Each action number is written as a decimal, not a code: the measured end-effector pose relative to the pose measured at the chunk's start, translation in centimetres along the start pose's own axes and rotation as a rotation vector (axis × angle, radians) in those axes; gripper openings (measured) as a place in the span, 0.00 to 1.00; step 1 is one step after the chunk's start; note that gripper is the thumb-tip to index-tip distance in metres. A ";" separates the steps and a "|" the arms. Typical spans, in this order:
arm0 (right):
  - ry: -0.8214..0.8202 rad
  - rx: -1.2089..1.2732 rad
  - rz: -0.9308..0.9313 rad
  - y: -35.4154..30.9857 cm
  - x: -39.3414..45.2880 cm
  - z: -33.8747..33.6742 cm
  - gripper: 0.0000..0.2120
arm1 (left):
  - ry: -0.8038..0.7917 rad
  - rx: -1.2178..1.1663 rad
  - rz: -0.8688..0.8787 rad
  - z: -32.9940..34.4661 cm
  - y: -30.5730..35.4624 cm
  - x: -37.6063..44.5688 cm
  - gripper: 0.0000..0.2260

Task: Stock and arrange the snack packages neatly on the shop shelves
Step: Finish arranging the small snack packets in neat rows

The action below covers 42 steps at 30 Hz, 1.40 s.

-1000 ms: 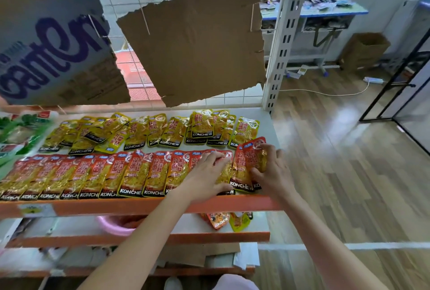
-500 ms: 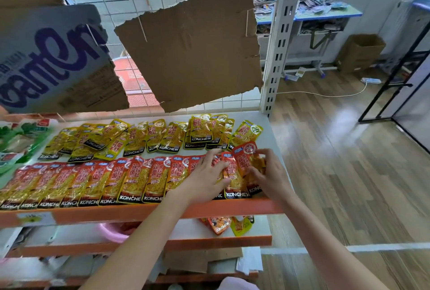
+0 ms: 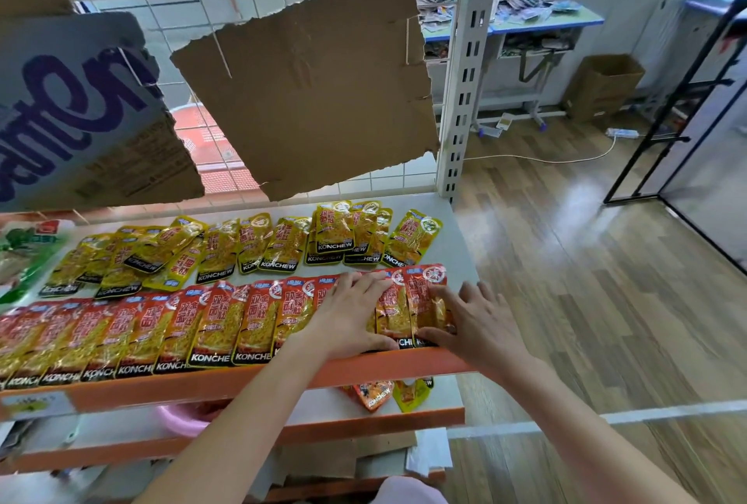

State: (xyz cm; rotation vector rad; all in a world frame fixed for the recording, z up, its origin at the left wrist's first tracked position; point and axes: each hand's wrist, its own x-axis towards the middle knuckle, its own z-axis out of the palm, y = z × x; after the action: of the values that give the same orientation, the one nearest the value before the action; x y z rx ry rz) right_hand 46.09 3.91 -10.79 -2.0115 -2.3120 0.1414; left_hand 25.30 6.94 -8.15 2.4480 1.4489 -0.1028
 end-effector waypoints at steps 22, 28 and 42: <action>-0.056 0.005 -0.633 -14.7 5.9 -4.3 0.15 | 0.310 -0.098 -0.101 -4.1 -10.7 -10.2 0.15; -0.046 -0.073 -0.739 -26.2 10.3 -3.1 0.14 | 0.321 -0.062 -0.306 -6.0 -22.5 -15.8 0.14; -0.100 0.053 -0.532 -47.1 20.2 0.8 0.21 | 0.341 -0.068 -0.416 -7.6 -44.8 -17.1 0.22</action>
State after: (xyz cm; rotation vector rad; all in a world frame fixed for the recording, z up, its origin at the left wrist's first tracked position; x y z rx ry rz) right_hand -3.09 17.42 -6.18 -1.3280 -2.7732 0.2682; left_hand -22.57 14.77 -6.89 2.1473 2.0541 0.2857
